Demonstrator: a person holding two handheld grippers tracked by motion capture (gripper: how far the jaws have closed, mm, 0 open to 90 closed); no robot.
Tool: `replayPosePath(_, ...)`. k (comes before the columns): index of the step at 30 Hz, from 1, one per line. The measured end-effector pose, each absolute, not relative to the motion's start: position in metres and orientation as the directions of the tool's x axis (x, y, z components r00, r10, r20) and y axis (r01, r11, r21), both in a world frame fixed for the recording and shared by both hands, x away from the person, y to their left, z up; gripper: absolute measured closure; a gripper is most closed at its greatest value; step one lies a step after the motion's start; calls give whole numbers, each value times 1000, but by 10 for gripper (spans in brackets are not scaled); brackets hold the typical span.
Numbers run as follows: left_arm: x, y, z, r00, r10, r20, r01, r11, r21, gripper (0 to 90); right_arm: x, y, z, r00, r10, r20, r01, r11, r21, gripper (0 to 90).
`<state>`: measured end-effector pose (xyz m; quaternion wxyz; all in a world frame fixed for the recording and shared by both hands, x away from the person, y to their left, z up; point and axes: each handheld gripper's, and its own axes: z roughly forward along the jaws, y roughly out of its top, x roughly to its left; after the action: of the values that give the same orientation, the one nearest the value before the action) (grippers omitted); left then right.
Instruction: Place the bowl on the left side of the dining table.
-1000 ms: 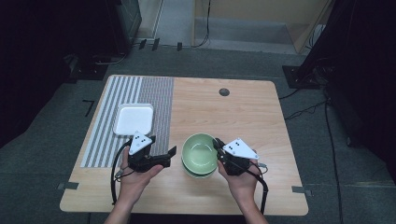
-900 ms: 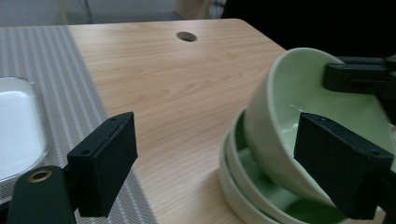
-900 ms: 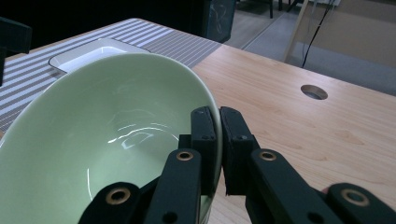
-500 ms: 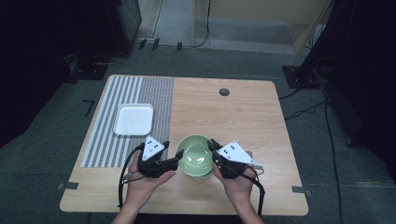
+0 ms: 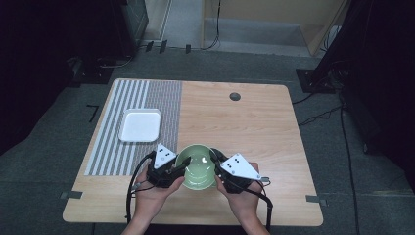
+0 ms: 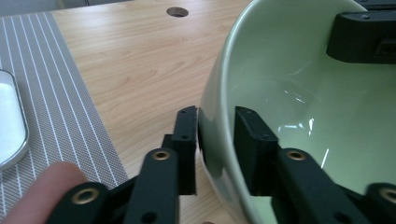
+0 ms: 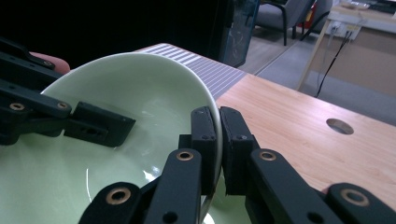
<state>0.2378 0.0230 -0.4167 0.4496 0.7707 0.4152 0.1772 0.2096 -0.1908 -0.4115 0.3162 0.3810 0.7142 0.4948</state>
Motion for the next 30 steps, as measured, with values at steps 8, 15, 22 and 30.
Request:
replayPosePath(8, 237, 25, -417, 574, 817, -52, 443, -256, 859, 820, 203, -183, -413, -489, 863, -124, 191, 244, 951, 864)
replayPosePath(15, 236, 32, -414, 581, 811, -67, 415, -224, 882, 836, 196, -177, -414, -468, 873, -138, 152, 234, 960, 863)
replayPosePath(22, 237, 40, -412, 598, 796, -89, 401, -201, 894, 832, 198, -181, -410, -509, 859, -54, 185, 170, 968, 835)
replayPosePath(30, 240, 47, -413, 606, 789, -100, 393, -188, 900, 832, 203, -185, -405, -537, 842, 48, 237, 96, 967, 565)
